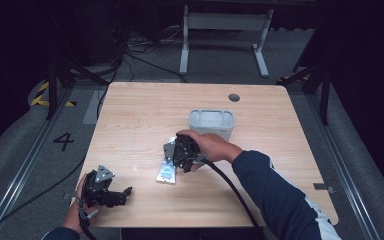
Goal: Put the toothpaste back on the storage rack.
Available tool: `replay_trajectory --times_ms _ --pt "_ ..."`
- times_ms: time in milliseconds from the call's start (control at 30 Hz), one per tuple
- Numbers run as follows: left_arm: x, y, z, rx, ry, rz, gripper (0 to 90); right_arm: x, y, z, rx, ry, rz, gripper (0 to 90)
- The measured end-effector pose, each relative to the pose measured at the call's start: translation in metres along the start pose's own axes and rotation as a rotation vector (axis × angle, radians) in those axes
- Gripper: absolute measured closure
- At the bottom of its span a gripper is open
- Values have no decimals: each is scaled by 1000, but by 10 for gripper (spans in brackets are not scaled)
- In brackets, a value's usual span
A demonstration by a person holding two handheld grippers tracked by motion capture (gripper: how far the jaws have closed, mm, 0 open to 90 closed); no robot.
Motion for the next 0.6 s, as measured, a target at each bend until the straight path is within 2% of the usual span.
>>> replay_trajectory --times_ms 67,133,267,400,467,600 --pt "0 0 0 0 0 1 1 4 -3 -4 -24 -32 49 260" --pt "0 0 -1 0 6 1 1 4 -2 0 -23 -12 37 259" --pt "0 0 0 -6 -6 1 0 2 -2 7 -31 -18 42 242" --pt "0 0 0 6 4 7 0 0 -3 10 -31 -8 23 203" --pt "0 1 0 7 4 7 0 -3 -4 12 -28 -2 -2 188" --pt "0 1 0 7 4 7 0 -10 -4 17 -28 -2 -28 216"
Point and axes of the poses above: each handheld gripper's, and its own axes: z roughly forward along the jaws, x roughly out of its underside, y roughly to its left, the point moved 1 cm from there along z, roughly forward along the jaws, and after that the axes turned 10 degrees about -x, right-handed, at the moved point
